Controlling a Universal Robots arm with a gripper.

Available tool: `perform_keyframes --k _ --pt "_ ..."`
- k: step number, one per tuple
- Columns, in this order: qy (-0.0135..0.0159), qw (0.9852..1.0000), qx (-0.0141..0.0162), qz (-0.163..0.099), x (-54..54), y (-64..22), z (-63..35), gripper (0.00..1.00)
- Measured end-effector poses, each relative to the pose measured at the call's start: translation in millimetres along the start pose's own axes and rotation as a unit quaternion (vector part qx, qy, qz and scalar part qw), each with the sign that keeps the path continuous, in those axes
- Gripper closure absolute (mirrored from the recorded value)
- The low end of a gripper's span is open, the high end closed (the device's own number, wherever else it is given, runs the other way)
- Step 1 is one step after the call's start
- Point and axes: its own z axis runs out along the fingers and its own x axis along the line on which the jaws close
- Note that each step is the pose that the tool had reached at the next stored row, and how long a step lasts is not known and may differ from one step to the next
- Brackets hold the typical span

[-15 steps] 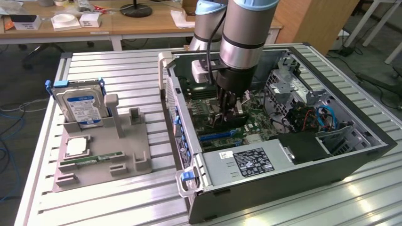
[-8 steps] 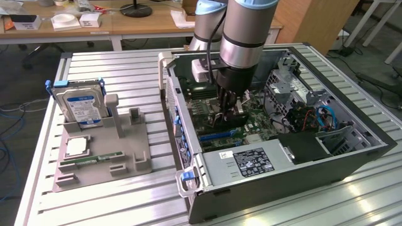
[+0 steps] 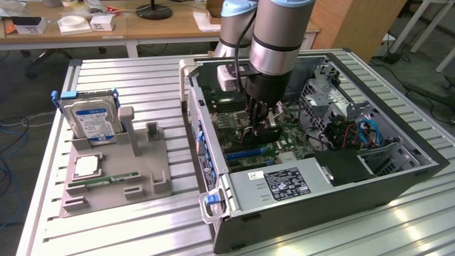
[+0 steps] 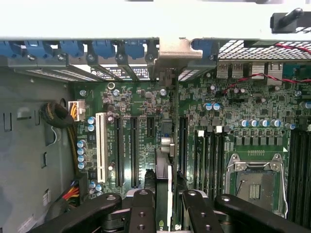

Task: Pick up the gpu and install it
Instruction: 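Insert the gpu into the slot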

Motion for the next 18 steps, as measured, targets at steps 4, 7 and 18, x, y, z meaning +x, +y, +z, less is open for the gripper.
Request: perform_keyframes --k 4,7,18 --pt "-0.0001 1.0000 0.0007 0.000 -0.1 -1.7 0.1 0.74" --pt "-0.0001 1.0000 0.0012 0.000 -0.3 -2.3 0.2 0.74" --pt "-0.0001 1.0000 0.0023 0.000 -0.6 -2.3 5.2 0.74"
